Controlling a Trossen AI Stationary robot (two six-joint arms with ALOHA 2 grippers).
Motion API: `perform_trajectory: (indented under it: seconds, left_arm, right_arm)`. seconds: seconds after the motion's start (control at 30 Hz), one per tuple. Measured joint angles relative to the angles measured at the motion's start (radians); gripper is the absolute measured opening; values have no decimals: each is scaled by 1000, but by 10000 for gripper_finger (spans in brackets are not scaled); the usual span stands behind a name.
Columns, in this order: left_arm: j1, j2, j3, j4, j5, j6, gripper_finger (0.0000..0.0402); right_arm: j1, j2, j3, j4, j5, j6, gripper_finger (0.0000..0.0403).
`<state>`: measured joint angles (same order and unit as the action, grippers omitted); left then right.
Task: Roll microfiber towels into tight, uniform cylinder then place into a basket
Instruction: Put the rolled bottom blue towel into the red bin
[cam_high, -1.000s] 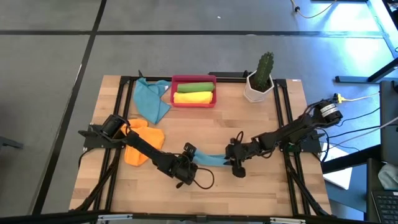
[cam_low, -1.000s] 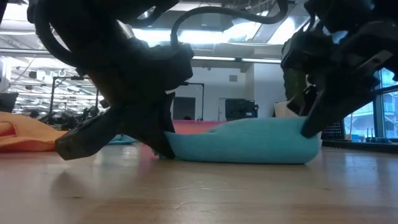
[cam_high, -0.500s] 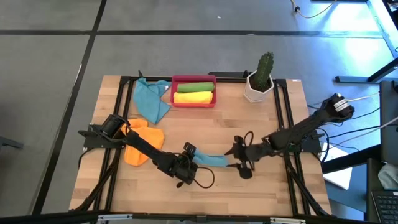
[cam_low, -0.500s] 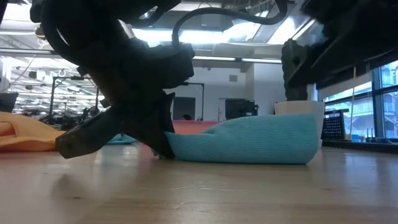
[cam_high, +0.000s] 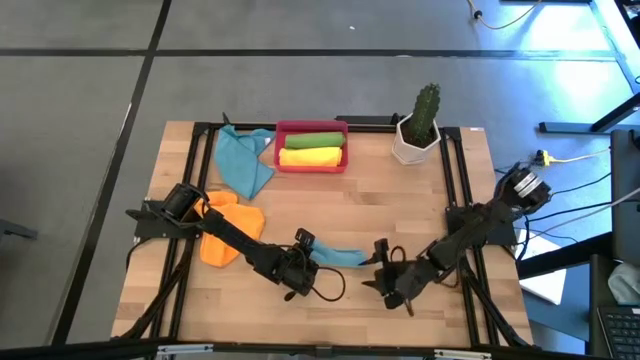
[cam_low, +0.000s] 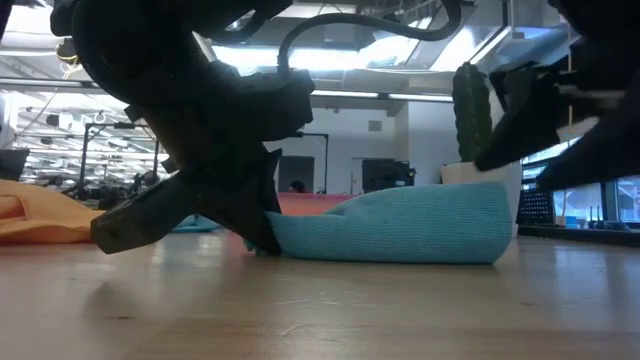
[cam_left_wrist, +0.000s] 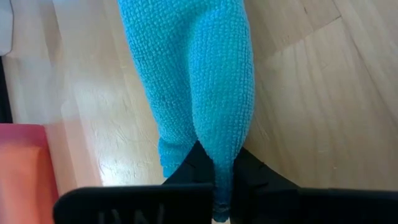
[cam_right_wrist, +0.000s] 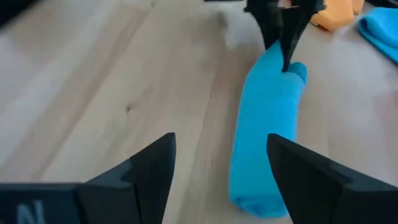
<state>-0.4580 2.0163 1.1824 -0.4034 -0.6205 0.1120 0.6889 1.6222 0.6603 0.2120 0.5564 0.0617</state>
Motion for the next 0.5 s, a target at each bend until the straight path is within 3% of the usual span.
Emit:
perform_trajectory:
  seconds: [0.2,0.37,0.5]
  left_arm:
    - [0,0,0,-1,5,-6,2]
    - [0,0,0,-2,6,-6,2]
    - [0,0,0,-2,6,-6,3]
  right_arm:
    - [0,159,148,-161,88,-52,252]
    - [-16,224,243,-405,173,53,252]
    - [-34,239,268,-498,181,134,252]
